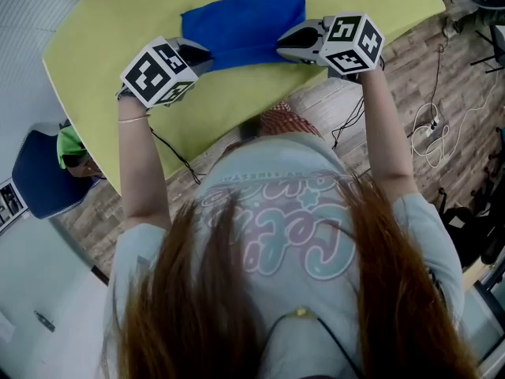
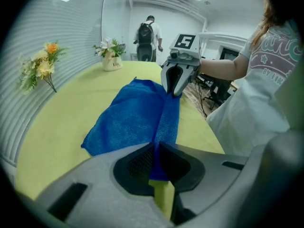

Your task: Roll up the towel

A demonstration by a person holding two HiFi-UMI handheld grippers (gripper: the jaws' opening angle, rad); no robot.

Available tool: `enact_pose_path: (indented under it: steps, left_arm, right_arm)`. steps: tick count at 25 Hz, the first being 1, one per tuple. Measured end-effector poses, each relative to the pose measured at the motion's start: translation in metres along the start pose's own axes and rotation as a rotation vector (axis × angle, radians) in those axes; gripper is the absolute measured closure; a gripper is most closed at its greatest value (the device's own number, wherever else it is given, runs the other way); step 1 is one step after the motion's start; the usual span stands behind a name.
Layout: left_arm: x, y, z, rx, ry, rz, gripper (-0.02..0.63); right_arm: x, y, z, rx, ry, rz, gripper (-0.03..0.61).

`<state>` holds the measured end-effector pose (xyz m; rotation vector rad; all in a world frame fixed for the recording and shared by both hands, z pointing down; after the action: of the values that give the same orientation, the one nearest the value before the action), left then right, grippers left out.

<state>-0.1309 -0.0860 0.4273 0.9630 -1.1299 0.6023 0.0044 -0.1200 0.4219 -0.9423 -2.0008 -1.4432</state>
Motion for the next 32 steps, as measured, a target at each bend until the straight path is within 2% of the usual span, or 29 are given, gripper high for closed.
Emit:
enact_pose_path:
  steps: [6, 17, 21, 25, 28, 30, 32]
  left_arm:
    - [0.000, -0.002, 0.006, 0.025, -0.013, 0.001, 0.575]
    - [-0.003, -0.002, 0.018, 0.019, -0.049, -0.032, 0.486]
    - [-0.010, -0.001, 0.027, 0.006, -0.128, -0.096, 0.480]
    - [-0.022, 0.006, 0.028, -0.045, -0.146, -0.169, 0.482]
    - [-0.039, 0.008, 0.029, -0.079, -0.200, -0.240, 0.482]
    - [-0.052, -0.002, 0.022, -0.062, -0.251, -0.309, 0.482]
    - [-0.060, -0.020, 0.004, 0.009, -0.285, -0.362, 0.483]
  right_arm:
    - [0.000, -0.001, -0.003, -0.077, 0.033, 0.002, 0.545]
    - [0.000, -0.003, -0.009, -0.127, 0.052, -0.001, 0.541]
    - [0.001, -0.004, -0.010, -0.121, 0.063, 0.013, 0.545]
    - [0.003, -0.003, -0.011, -0.108, 0.057, 0.029, 0.546]
    - [0.002, -0.004, -0.010, -0.104, 0.064, 0.031, 0.546]
    - [0.002, -0.004, -0.010, -0.102, 0.068, 0.030, 0.546]
    - [0.002, -0.004, -0.010, -0.099, 0.070, 0.030, 0.546]
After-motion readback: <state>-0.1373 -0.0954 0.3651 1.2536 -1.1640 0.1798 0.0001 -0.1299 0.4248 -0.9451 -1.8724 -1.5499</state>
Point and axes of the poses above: the fingertips, and each gripper's own axes: x forward along the fingers, z to its left, y out of its underside, the point moved 2 cm from there along -x, backward along the fingers, and after that the axes turned 11 degrees about z, right-handed, at the moved point
